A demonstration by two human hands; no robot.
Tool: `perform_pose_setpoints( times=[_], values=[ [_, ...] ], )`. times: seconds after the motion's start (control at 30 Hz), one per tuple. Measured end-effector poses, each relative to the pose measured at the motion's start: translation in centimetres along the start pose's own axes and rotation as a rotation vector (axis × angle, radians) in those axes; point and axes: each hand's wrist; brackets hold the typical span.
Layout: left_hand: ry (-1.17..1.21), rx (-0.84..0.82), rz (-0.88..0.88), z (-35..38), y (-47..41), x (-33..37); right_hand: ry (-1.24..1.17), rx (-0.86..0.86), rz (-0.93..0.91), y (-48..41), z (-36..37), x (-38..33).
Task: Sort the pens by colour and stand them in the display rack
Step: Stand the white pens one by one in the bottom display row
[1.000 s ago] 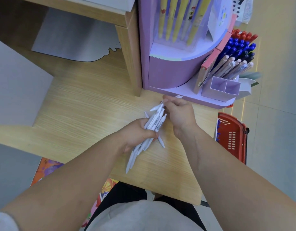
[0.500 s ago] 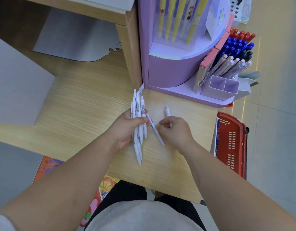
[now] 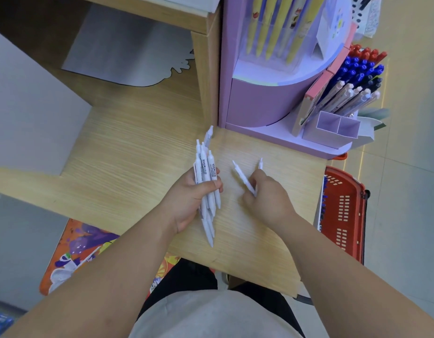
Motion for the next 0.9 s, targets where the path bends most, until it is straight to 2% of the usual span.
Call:
perform_pose_setpoints(
  times=[0.23, 0.33, 0.4, 0.47, 0.53, 0.7, 0.9],
  values=[
    [0.315, 0.136, 0.097, 0.7, 0.4, 0.4, -0.517, -0.234, 0.087, 3.6, 0.3, -1.4],
    [0.407, 0.216, 0.103, 1.4, -0.4, 0.6, -0.599, -0.249, 0.055, 4.3, 1.2, -2.4],
    [0.482, 0.284, 0.097, 1.7, -1.0, 0.5, -0.576, -0.175, 0.042, 3.9, 2.0, -2.7],
    [0.538, 0.324, 0.097, 1.8, -1.2, 0.4, -0.443, -0.073, 0.058, 3.1, 2.5, -2.6],
    [0.558, 0.334, 0.096, 1.7, -1.1, 0.4, -0.313, -0.05, 0.029, 2.4, 2.5, -2.5],
    [0.584, 0.343, 0.087, 1.1, -0.8, 1.0, -0.108, -0.166, -0.047, 2.2, 1.2, -1.7],
    [0.636, 0.397, 0.103, -0.3, -1.5, 2.8, -0.041, -0.295, -0.116, 2.8, -1.0, 0.3]
  ],
)
Point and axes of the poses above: each hand's wrist, its own y-axis away from the middle knuckle, its own z-axis out of the palm, x = y × z, and after that the axes turned 1 degree about x, right-handed
